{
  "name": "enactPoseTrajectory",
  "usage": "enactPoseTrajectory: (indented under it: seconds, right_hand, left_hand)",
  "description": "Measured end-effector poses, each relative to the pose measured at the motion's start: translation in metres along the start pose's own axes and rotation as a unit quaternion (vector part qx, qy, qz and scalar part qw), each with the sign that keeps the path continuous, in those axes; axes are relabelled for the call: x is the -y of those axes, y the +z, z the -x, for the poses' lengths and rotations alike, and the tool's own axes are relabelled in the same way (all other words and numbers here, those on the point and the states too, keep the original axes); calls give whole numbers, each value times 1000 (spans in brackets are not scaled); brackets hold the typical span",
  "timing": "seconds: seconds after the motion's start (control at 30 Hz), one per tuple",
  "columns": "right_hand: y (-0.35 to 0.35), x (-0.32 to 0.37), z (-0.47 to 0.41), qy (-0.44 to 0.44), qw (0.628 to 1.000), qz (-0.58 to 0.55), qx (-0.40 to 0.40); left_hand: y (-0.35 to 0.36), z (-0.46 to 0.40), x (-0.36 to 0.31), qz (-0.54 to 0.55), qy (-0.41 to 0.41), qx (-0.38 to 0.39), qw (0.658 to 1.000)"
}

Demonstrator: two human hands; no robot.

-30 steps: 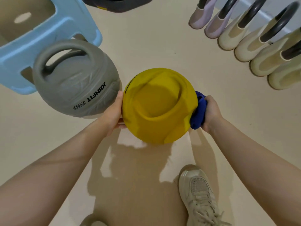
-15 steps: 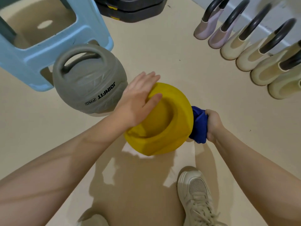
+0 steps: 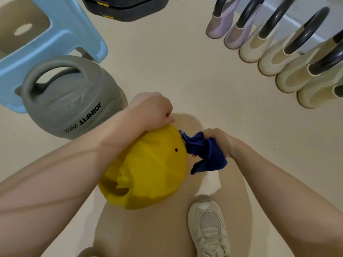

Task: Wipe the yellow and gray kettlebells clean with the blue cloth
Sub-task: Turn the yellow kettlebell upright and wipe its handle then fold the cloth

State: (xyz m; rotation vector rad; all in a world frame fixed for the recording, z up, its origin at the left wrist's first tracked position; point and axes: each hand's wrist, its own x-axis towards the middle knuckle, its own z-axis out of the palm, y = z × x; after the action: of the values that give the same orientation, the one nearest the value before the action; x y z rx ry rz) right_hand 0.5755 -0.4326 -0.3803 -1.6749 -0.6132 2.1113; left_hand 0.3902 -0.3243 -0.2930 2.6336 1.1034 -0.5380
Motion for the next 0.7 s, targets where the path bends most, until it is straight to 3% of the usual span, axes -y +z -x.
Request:
enactPoseTrajectory:
  seconds: [0.1,0.17,0.23,0.3,0.37,0.47,0.53,0.67,0.7]
  right_hand:
    - [-1,-9,-19,-83,992,31,-88]
    - [-4,-23,-33,-156,954,135,-216]
    - [0,-36,-44,-204,912,248,-256]
    - [17,-41,-56,-271,859,384,-204]
    - [40,-45,-68,-327,783,518,-108]
    - [65,-36,-69,-315,783,535,24]
    - [62,-26,-69,-369,716,591,38]
    - [39,-24,-109,-386,584,714,11]
    - [33,-20,-118,-364,565,741,-3]
  left_hand:
    - [26,21,10,107,15,52,993]
    - [35,41,11,149,13,84,985]
    - [38,57,11,149,18,106,983]
    - [37,61,13,137,24,101,985]
    - [33,56,15,141,24,92,985]
    - [34,42,18,150,15,82,985]
    - [36,34,23,142,11,87,986]
    - [36,33,31,176,7,97,980]
    - [35,34,33,184,10,95,978]
